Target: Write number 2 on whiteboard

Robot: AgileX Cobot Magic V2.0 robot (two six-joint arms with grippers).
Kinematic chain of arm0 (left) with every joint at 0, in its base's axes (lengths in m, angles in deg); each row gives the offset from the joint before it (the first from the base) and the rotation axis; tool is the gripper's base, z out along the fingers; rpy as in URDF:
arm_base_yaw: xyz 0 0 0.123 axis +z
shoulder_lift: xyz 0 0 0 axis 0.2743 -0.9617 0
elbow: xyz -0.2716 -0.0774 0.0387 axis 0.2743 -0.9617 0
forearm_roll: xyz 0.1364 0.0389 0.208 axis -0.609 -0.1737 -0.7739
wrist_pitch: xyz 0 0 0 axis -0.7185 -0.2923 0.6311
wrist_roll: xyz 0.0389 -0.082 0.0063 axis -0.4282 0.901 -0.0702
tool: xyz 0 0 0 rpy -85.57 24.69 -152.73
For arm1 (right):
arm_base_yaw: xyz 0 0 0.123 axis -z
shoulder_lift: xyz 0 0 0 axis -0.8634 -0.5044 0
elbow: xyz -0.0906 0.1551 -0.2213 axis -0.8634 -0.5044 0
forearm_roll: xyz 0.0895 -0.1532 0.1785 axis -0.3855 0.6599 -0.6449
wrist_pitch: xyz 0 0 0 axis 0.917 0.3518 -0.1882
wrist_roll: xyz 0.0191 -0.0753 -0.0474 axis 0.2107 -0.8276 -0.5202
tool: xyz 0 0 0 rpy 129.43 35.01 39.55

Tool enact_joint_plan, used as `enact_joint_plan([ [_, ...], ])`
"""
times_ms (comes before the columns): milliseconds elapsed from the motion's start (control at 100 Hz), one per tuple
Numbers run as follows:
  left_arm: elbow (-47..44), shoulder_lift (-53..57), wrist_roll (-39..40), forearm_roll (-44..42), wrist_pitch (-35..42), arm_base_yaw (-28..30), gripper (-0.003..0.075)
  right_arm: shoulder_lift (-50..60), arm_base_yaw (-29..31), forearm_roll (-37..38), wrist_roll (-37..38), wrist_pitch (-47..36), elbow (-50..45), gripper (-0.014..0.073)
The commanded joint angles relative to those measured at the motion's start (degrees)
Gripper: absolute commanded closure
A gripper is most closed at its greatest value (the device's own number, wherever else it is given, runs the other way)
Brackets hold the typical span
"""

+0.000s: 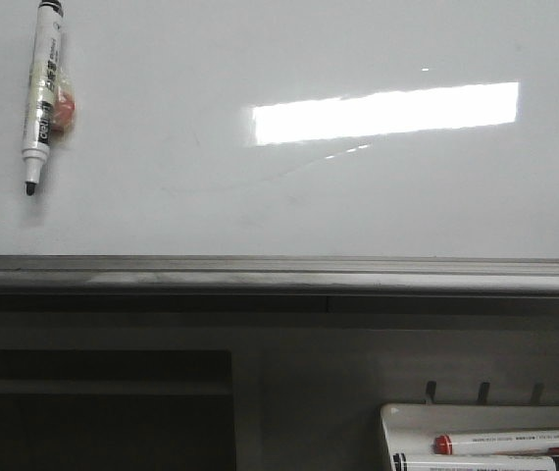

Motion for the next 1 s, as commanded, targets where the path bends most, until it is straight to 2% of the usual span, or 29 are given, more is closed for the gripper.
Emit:
enact_joint_plan([
  [0, -0.56, 1.54, 2.06, 5.53, 4.98, -0.44, 0.0741, 1.24, 0.41, 0.07, 0.00, -3.24, -1.33, 0.0664],
  [60, -0.56, 1.54, 2.19, 10.18, 6.66, -0.44, 0.0741, 1.24, 0.41, 0.07, 0.39, -3.12, -0.80, 0.0664],
  [140, -0.56, 1.54, 2.19, 11.72, 10.77, -0.44, 0.0741, 1.24, 0.41, 0.07, 0.50, -0.09, 0.71, 0.0664],
  [210, -0.34, 1.54, 2.19, 11.82, 11.83, -0.44, 0.0741, 1.24, 0.41, 0.07, 0.96, 5.99, 3.12, 0.0664],
  [270, 0.49, 1.44, 2.19, 11.44, 10.65, -0.44, 0.0741, 1.13, 0.41, -0.69, 2.89, 14.75, 6.17, 0.0664],
  [340, 2.64, 0.62, 2.19, 11.31, 6.50, -0.44, 0.0741, 0.42, 0.41, -4.15, 3.15, 26.53, 10.03, 0.0664],
  [450, 10.29, -3.08, 0.83, 9.98, -5.68, -0.44, 0.0741, -2.73, 0.41, -11.66, 3.15, 35.08, 15.02, 0.0663],
  [540, 16.65, -8.13, -1.82, 8.49, -14.35, -0.44, 0.0741, -7.73, 0.41, -11.85, 2.48, 45.87, 20.25, 0.0663],
  [640, 21.97, -12.84, -3.85, 8.49, -18.12, -0.44, 0.0741, -13.74, 0.41, -11.13, -1.89, 54.98, 25.54, 0.0663],
  [730, 23.59, -15.92, -5.05, 8.49, -17.67, -0.44, 0.0740, -17.96, 0.41, -11.13, -3.21, 58.57, 28.76, 0.0663],
  [860, 23.71, -17.68, -9.48, 9.67, -16.39, -1.64, 0.0734, -20.55, 0.28, -11.13, -3.19, 58.42, 29.39, 0.0664],
  [990, 23.59, -17.68, -10.66, 10.63, -13.96, -5.43, 0.0629, -20.65, 0.03, -11.72, -2.83, 57.59, 28.57, 0.0664],
])
